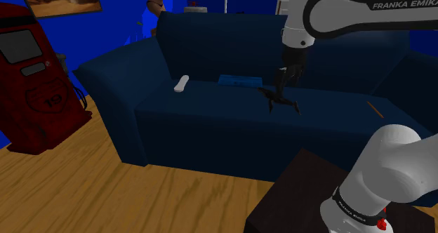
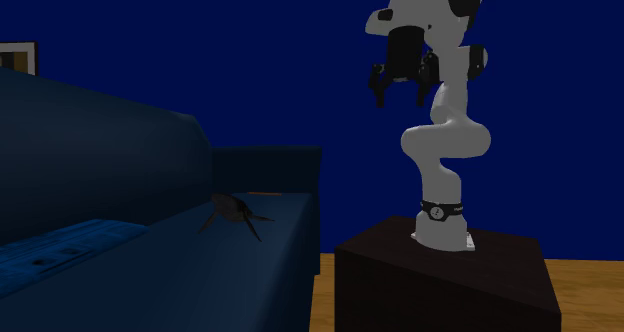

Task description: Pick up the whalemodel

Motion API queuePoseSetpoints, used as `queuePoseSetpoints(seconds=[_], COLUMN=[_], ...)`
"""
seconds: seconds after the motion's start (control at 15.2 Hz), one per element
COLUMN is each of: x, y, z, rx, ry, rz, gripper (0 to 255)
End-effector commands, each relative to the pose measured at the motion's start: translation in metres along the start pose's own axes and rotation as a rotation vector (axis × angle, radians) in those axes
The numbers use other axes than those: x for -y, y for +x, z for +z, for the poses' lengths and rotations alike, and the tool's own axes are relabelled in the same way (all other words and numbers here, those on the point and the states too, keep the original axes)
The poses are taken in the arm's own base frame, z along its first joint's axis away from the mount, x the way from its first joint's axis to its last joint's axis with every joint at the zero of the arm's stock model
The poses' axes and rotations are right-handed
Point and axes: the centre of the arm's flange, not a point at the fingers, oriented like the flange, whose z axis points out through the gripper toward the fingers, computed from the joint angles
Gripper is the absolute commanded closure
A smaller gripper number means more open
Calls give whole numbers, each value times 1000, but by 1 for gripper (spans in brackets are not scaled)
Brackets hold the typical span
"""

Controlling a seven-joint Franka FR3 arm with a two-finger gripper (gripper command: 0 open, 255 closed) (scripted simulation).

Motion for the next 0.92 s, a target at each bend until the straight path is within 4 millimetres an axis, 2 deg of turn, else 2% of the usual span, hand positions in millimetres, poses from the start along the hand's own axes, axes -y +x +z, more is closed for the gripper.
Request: queuePoseSetpoints(seconds=[0.0,0.4,0.86], x=[0,-66,-142], y=[0,-1,9], z=[0,46,101], rx=[0,-64,-138], ry=[0,12,26], rz=[0,-90,-195], gripper=[0,0,0])
